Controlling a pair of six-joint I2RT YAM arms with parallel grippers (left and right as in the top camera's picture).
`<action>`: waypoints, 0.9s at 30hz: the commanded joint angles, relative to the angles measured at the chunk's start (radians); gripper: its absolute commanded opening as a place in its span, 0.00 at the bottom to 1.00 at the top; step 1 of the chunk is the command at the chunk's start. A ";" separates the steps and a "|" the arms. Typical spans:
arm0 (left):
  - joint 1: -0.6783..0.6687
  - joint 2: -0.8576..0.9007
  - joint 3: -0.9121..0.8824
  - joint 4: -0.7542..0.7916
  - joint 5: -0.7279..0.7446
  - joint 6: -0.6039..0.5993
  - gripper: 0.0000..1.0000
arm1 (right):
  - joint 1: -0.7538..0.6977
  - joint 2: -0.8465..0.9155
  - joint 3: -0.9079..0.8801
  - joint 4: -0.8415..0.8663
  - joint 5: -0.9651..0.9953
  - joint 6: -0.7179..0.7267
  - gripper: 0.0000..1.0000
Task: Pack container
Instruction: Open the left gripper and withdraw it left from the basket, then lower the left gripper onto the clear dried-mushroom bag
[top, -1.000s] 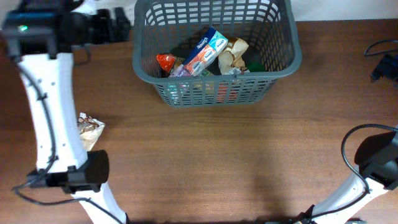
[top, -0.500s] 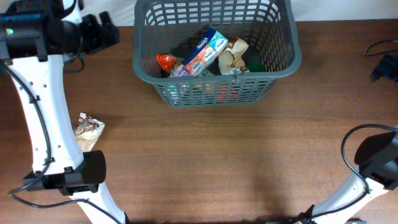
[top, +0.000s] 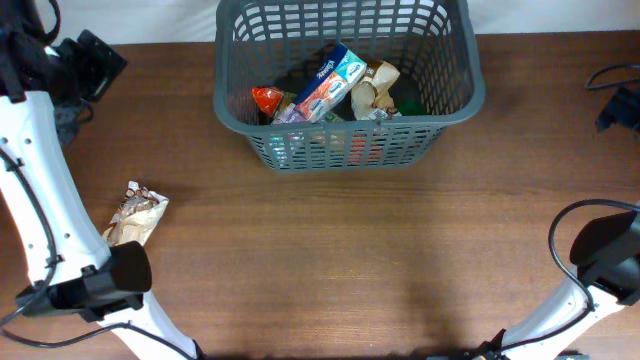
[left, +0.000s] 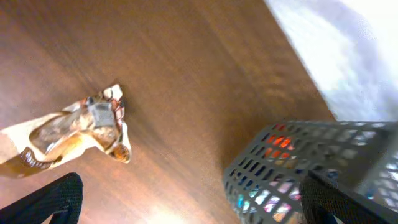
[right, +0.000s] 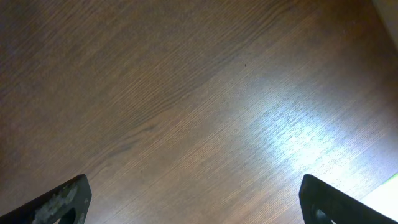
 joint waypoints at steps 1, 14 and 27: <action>0.000 -0.001 -0.105 -0.005 -0.069 0.041 0.99 | -0.001 0.002 -0.004 0.000 -0.002 0.005 0.99; 0.070 -0.201 -0.421 -0.005 -0.158 0.378 0.99 | -0.001 0.002 -0.004 0.000 -0.002 0.005 0.99; 0.201 -0.643 -1.038 0.219 -0.181 0.506 0.99 | -0.001 0.002 -0.004 0.000 -0.002 0.005 0.99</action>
